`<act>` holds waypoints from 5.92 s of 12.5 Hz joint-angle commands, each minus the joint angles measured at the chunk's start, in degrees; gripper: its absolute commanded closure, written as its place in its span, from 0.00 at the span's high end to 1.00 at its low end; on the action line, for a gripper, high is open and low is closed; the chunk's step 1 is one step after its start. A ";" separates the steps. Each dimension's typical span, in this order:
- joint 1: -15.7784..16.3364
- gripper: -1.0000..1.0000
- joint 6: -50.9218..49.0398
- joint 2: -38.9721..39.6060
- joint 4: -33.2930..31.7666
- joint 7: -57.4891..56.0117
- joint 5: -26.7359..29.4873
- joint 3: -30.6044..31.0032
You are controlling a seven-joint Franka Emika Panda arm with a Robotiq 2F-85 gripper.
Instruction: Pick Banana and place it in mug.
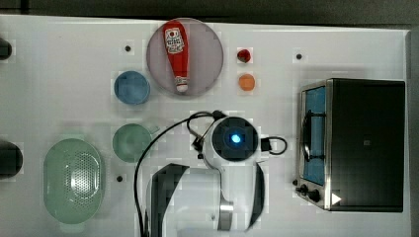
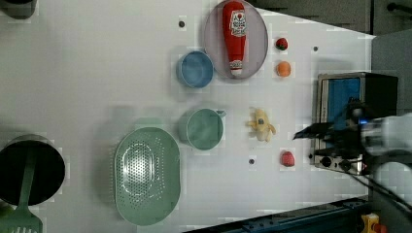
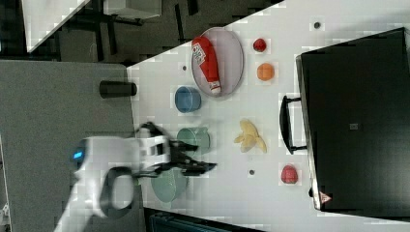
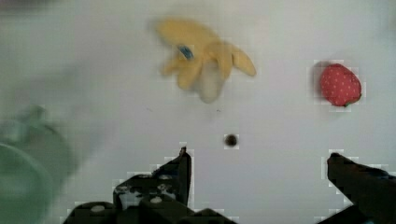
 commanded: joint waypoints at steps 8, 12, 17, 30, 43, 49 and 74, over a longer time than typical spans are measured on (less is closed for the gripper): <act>-0.57 1.00 24.53 21.68 0.94 -29.25 -0.46 -0.47; -0.55 1.00 33.39 27.29 1.00 -29.27 -0.45 -0.20; -0.56 0.43 33.75 27.14 1.22 -29.27 -0.44 -0.02; -0.27 0.27 -11.13 -8.27 11.63 -24.22 -0.44 1.78; 2.56 0.27 4.05 -5.88 2.54 20.22 9.17 27.15; 2.48 0.27 17.64 8.29 3.36 21.90 8.21 27.14; 0.13 1.00 -25.41 -5.56 32.82 25.38 -0.53 -0.69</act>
